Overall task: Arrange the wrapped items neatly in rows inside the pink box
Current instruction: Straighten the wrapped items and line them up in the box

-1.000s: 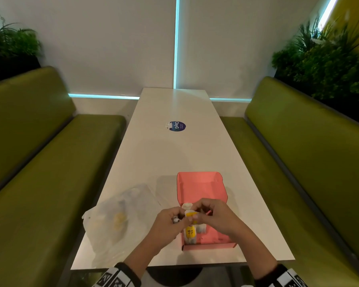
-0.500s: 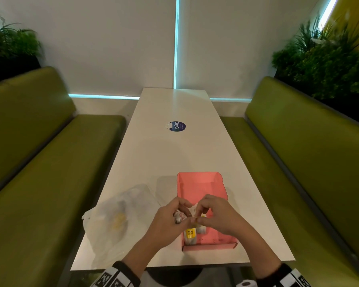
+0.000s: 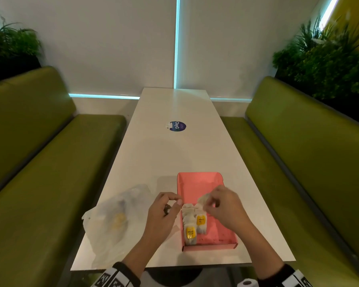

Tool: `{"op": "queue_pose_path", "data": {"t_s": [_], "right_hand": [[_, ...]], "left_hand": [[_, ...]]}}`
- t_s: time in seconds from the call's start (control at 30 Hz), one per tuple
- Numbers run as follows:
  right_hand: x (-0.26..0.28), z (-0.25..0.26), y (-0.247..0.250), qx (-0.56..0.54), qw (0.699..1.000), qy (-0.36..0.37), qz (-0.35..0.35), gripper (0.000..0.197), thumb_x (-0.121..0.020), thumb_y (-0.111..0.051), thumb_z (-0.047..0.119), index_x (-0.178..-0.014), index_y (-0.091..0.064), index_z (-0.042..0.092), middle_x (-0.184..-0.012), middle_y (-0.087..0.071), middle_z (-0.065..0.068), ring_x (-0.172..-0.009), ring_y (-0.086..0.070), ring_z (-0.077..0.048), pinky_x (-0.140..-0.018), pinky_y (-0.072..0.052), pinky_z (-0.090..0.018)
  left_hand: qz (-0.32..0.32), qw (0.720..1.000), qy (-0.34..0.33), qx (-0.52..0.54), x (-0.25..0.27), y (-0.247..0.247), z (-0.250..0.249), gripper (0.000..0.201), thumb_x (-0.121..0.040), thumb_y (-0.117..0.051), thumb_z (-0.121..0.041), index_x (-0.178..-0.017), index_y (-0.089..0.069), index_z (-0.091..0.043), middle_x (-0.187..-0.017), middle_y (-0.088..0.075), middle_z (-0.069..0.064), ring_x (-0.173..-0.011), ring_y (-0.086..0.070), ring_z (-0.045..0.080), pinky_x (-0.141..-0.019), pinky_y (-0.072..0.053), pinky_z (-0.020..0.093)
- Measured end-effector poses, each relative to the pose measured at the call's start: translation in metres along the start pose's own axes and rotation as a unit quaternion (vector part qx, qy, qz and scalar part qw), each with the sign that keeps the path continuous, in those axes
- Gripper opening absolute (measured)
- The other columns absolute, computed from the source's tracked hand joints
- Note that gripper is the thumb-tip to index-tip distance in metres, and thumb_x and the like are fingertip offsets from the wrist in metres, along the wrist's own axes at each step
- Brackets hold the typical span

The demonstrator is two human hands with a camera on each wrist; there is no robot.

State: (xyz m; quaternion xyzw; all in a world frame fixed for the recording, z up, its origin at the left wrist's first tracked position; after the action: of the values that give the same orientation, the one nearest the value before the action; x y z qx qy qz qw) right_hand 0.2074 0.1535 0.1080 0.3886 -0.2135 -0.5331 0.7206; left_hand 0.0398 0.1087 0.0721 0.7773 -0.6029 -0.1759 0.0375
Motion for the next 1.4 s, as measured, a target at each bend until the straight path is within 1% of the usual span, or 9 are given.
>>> {"op": "queue_pose_path", "data": {"t_s": [0.1, 0.27, 0.4, 0.5, 0.6, 0.8, 0.97, 1.13, 1.4], "right_hand": [[0.009, 0.008, -0.021, -0.021, 0.99, 0.011, 0.143, 0.031, -0.075, -0.076, 0.018, -0.059, -0.055, 0.033, -0.079, -0.053, 0.014, -0.064, -0.05, -0.002, -0.061, -0.042, -0.012], [0.007, 0.001, -0.017, -0.113, 0.989, -0.022, 0.093, 0.017, -0.081, -0.069, 0.011, -0.073, -0.06, 0.024, -0.078, -0.061, 0.009, -0.056, -0.051, 0.002, -0.059, -0.044, -0.012], [0.009, 0.0, -0.016, -0.208, 0.973, -0.039, 0.091, 0.01, -0.083, -0.067, 0.006, -0.083, -0.061, 0.014, -0.072, -0.062, 0.0, -0.057, -0.057, -0.008, -0.062, -0.05, -0.024], [0.01, -0.006, -0.02, -0.229, 0.966, -0.07, 0.097, 0.022, -0.077, -0.074, 0.009, -0.092, -0.062, 0.019, -0.082, -0.063, 0.005, -0.067, -0.055, -0.008, -0.063, -0.049, -0.018], [0.011, -0.008, -0.02, -0.199, 0.974, -0.067, 0.085, 0.012, -0.078, -0.073, 0.011, -0.085, -0.066, 0.015, -0.089, -0.063, 0.005, -0.072, -0.053, -0.004, -0.062, -0.045, -0.009], [0.011, -0.011, -0.025, -0.256, 0.961, -0.075, 0.078, 0.001, -0.086, -0.062, 0.006, -0.085, -0.063, 0.007, -0.075, -0.062, -0.002, -0.069, -0.055, -0.007, -0.067, -0.047, -0.022], [0.01, -0.012, -0.021, -0.298, 0.95, -0.088, 0.032, 0.008, -0.088, -0.061, 0.004, -0.082, -0.061, 0.009, -0.068, -0.062, -0.002, -0.06, -0.057, -0.007, -0.056, -0.046, -0.016], [0.01, -0.015, -0.023, -0.361, 0.926, -0.113, 0.017, 0.003, -0.088, -0.06, 0.004, -0.09, -0.059, 0.007, -0.077, -0.066, -0.01, -0.068, -0.062, -0.015, -0.061, -0.053, -0.025], [0.012, -0.013, -0.027, -0.366, 0.926, -0.093, 0.027, 0.01, -0.077, -0.072, 0.001, -0.081, -0.064, 0.006, -0.076, -0.063, -0.002, -0.072, -0.06, -0.011, -0.066, -0.054, -0.026]], "left_hand": [[0.009, 0.999, -0.029, 0.011, 0.0, -0.002, -0.003, 0.021, -0.09, -0.059, -0.013, -0.087, -0.066, -0.032, -0.096, -0.063, -0.012, -0.072, -0.057, 0.003, -0.067, -0.051, 0.031], [0.114, 0.993, -0.002, 0.025, 0.005, -0.018, -0.001, 0.024, -0.085, -0.066, -0.022, -0.102, -0.062, -0.039, -0.088, -0.068, -0.018, -0.067, -0.058, 0.001, -0.066, -0.048, 0.015], [0.095, 0.995, -0.011, -0.022, 0.006, -0.017, 0.001, 0.03, -0.079, -0.074, -0.012, -0.087, -0.065, -0.04, -0.073, -0.066, -0.018, -0.074, -0.062, -0.003, -0.068, -0.044, 0.009], [0.076, 0.997, 0.018, 0.005, 0.004, -0.017, 0.004, 0.025, -0.077, -0.075, -0.014, -0.089, -0.065, -0.034, -0.072, -0.067, -0.016, -0.073, -0.063, -0.001, -0.066, -0.047, 0.012], [0.081, 0.995, 0.042, 0.026, 0.004, -0.018, 0.007, 0.025, -0.077, -0.076, -0.017, -0.094, -0.063, -0.03, -0.076, -0.069, -0.006, -0.074, -0.063, 0.001, -0.068, -0.046, 0.013], [0.124, 0.988, 0.08, 0.05, 0.006, -0.025, 0.015, 0.025, -0.079, -0.074, -0.019, -0.098, -0.061, -0.027, -0.082, -0.068, -0.004, -0.073, -0.062, 0.002, -0.069, -0.049, 0.018], [0.137, 0.984, 0.079, 0.081, 0.01, -0.027, 0.01, 0.004, -0.088, -0.064, -0.019, -0.091, -0.063, -0.018, -0.078, -0.067, -0.005, -0.063, -0.057, 0.001, -0.059, -0.045, 0.016], [0.133, 0.982, 0.092, 0.099, 0.012, -0.028, 0.012, 0.009, -0.084, -0.068, -0.018, -0.093, -0.069, -0.019, -0.085, -0.07, -0.002, -0.074, -0.061, 0.004, -0.068, -0.048, 0.018], [0.101, 0.977, 0.123, 0.143, 0.011, -0.026, 0.013, 0.01, -0.082, -0.07, -0.017, -0.091, -0.071, -0.022, -0.074, -0.068, -0.003, -0.058, -0.052, 0.009, -0.058, -0.042, 0.03]]}}
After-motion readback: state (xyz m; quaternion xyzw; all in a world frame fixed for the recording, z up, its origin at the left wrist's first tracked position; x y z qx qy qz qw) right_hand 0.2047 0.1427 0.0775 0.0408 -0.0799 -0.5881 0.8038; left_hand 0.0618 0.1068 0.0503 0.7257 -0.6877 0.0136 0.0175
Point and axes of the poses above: each hand's wrist, its own x-axis away from the middle knuckle, its own y-axis out of the back of the hand, z = x × y, the point moved 8 cm from there along -x, towards the middle knuckle
